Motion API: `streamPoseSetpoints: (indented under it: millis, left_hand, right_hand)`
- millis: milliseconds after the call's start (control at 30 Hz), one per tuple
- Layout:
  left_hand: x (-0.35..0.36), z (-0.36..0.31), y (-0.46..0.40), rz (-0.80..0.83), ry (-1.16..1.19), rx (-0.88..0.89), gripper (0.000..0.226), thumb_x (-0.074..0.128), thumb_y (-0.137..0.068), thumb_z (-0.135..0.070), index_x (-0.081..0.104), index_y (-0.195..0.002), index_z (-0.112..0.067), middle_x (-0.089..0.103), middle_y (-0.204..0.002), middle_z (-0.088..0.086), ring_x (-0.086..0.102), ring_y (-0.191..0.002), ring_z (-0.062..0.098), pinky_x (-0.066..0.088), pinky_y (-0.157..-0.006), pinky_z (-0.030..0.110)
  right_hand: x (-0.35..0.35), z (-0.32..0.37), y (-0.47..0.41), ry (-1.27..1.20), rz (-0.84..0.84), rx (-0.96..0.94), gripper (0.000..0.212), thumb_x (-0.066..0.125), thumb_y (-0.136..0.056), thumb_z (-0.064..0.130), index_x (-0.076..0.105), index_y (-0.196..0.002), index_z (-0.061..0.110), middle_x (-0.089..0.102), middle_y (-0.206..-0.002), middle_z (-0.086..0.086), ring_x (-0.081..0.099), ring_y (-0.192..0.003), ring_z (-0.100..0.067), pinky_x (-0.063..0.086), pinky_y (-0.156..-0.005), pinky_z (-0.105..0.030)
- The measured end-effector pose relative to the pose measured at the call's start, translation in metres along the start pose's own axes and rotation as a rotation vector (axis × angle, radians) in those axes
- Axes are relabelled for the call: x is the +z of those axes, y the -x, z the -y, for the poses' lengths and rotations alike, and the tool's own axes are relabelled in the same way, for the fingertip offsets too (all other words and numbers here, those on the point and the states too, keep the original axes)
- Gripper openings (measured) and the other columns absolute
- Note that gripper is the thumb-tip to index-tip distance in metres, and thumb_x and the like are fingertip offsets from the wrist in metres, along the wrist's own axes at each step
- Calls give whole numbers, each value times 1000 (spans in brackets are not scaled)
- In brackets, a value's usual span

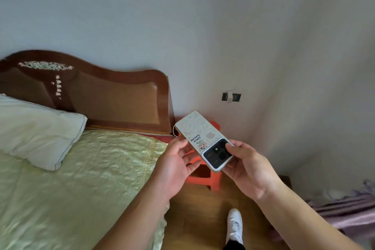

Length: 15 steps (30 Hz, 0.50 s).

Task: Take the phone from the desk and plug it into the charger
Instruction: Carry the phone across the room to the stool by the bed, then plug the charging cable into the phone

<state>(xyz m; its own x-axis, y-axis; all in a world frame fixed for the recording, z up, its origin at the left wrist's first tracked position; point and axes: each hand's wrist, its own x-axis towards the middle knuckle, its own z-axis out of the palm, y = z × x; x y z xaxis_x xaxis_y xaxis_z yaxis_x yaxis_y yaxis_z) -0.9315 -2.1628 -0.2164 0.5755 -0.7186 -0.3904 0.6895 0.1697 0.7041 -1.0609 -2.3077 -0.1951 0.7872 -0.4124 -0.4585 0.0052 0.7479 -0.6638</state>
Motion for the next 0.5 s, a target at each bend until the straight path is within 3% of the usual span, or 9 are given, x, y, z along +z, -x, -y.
streamPoseSetpoints:
  millis: [133, 367, 500]
  left_hand:
    - [19, 0, -47, -59, 55, 75, 38, 69, -79, -21, 64, -117, -21, 74, -108, 11, 71, -93, 23, 56, -72, 39]
    - [61, 8, -122, -223, 86, 150, 33, 70, -73, -13, 71, -105, -21, 74, -101, 12, 72, -86, 24, 55, -58, 37]
    - [76, 14, -153, -319, 114, 167, 33, 65, -78, -8, 69, -109, -19, 74, -105, 14, 71, -88, 26, 57, -61, 37]
  right_hand:
    - [-11, 29, -39, 20, 41, 45, 42, 65, -79, 8, 58, -118, -4, 71, -112, -25, 71, -99, -39, 59, -64, -36]
    - [-42, 74, -111, 7, 76, 169, 31, 59, -89, 2, 57, -120, -1, 73, -111, -22, 73, -95, -35, 59, -63, -35]
    - [-52, 90, -142, -3, 88, 222, 28, 56, -89, 1, 58, -117, 0, 73, -108, -22, 73, -94, -35, 59, -64, -38]
